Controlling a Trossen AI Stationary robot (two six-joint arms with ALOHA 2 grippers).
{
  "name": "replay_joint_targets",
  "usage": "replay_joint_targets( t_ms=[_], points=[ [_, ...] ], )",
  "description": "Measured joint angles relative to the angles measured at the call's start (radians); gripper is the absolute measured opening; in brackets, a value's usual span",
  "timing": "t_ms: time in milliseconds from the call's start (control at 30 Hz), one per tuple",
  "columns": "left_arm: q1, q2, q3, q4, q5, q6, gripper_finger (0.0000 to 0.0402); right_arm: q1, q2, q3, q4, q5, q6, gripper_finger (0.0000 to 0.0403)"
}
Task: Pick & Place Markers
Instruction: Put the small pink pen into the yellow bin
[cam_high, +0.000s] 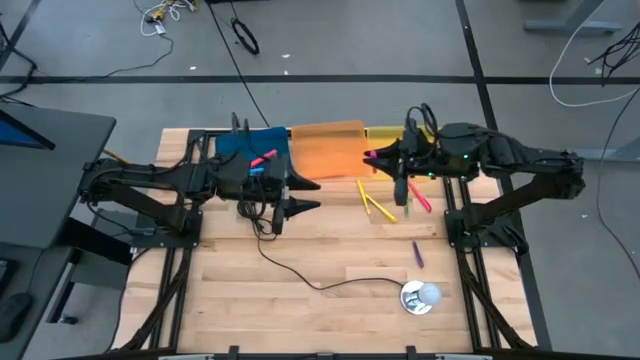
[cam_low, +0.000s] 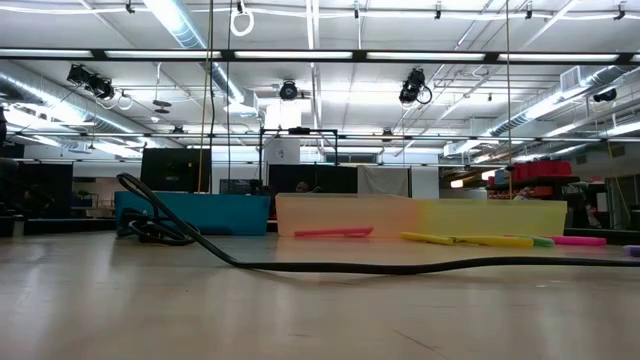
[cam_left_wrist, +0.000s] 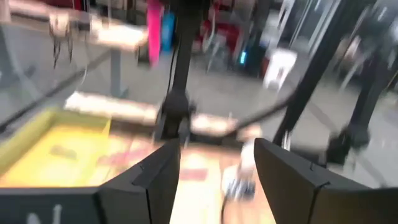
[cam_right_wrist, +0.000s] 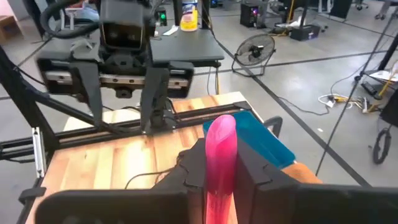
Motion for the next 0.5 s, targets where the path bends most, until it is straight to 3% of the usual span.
replay_joint_targets(
  t_ms=[167, 500],
  points=[
    [-0.003, -0.066, -0.047, -0.149, -0.026, -0.023, 0.0203, 0.000, -0.057, 0.000, -0.060, 0.011, 0.023, 0.0035],
    [-0.002, -0.290, -0.420, 0.137, -0.094, -0.010, 0.0202, 0.000, -0.153, 0.001, -0.175, 0.198, 0.084, 0.0035]
  ],
)
